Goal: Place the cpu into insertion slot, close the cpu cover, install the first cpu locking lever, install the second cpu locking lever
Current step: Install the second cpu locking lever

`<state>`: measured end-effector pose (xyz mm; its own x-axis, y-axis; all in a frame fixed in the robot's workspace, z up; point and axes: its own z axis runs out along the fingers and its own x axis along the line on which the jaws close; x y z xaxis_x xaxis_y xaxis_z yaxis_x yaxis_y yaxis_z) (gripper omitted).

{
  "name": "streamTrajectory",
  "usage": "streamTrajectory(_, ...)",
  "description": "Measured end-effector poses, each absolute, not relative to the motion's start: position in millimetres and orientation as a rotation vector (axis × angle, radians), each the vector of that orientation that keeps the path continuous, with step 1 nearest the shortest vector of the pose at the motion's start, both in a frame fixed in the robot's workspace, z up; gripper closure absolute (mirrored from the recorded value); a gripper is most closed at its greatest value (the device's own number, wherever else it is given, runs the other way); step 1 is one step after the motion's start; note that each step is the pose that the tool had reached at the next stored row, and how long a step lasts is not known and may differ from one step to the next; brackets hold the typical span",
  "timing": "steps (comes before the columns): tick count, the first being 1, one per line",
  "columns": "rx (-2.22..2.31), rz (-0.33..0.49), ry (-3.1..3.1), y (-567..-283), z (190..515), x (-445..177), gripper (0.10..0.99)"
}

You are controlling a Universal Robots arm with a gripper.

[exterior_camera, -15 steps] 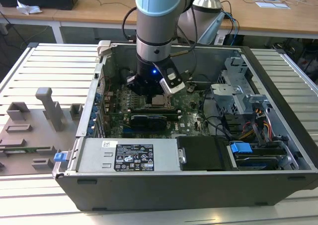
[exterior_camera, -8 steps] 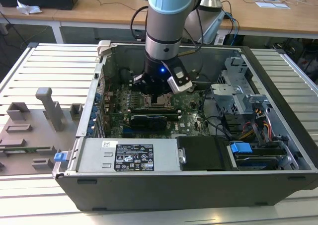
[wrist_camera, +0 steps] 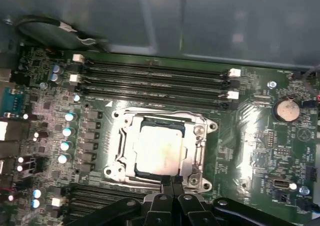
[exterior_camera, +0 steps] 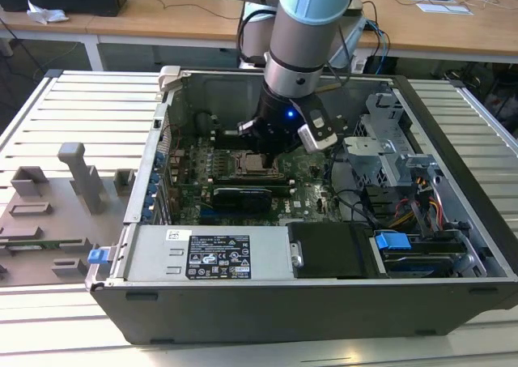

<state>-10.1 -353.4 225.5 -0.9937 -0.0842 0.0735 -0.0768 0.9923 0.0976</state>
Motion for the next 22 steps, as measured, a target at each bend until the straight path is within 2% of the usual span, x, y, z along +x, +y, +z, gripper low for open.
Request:
streamTrajectory(8,0.123,-0.136,-3.058,-353,233,-9,0.98)
streamTrajectory(22,0.123,-0.135,-3.058,-353,273,-9,0.98)
